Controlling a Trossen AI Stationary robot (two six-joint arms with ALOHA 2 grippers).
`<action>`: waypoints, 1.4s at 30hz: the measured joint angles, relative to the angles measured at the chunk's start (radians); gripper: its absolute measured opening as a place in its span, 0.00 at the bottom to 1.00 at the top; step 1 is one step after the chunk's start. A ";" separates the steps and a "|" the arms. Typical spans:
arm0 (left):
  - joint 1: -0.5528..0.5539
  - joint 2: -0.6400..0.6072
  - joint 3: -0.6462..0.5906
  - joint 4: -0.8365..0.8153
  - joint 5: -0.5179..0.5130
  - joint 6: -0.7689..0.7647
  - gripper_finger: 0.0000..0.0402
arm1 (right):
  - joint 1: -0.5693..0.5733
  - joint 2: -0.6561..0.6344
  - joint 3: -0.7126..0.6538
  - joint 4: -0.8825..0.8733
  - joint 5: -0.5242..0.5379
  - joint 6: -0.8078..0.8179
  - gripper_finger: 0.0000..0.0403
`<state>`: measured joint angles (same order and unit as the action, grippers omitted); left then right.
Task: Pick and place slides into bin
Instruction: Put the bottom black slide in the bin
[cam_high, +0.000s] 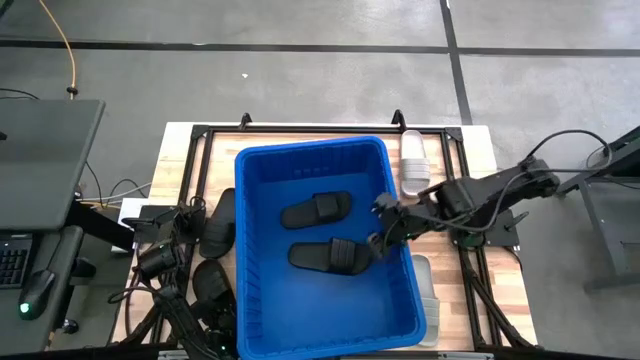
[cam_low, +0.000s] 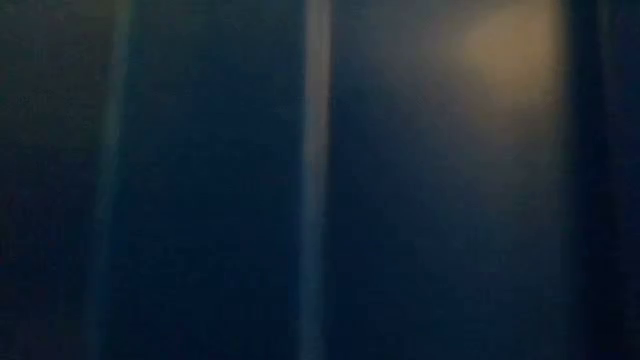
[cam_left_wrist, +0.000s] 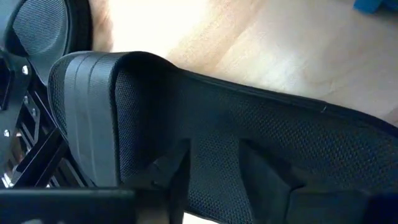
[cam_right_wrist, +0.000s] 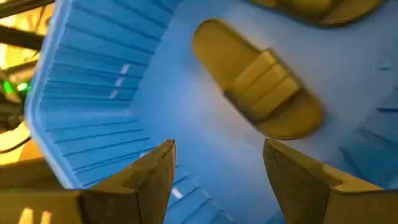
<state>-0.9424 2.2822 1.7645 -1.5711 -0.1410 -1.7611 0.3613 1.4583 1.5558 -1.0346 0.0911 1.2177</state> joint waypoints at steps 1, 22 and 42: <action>0.000 -0.001 -0.004 0.001 -0.003 0.000 0.29 | 0.006 0.008 0.000 0.019 -0.004 -0.002 0.58; -0.001 -0.001 0.076 0.001 -0.015 -0.048 0.33 | 0.034 -0.019 0.000 -0.063 -0.045 -0.030 0.58; -0.018 -0.023 0.027 0.000 -0.093 0.026 0.38 | 0.032 -0.020 0.000 -0.154 -0.050 0.002 0.58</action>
<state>-0.9607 2.2591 1.7910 -1.5712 -0.2341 -1.7352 0.3935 1.4387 1.5555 -1.1886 0.0406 1.2193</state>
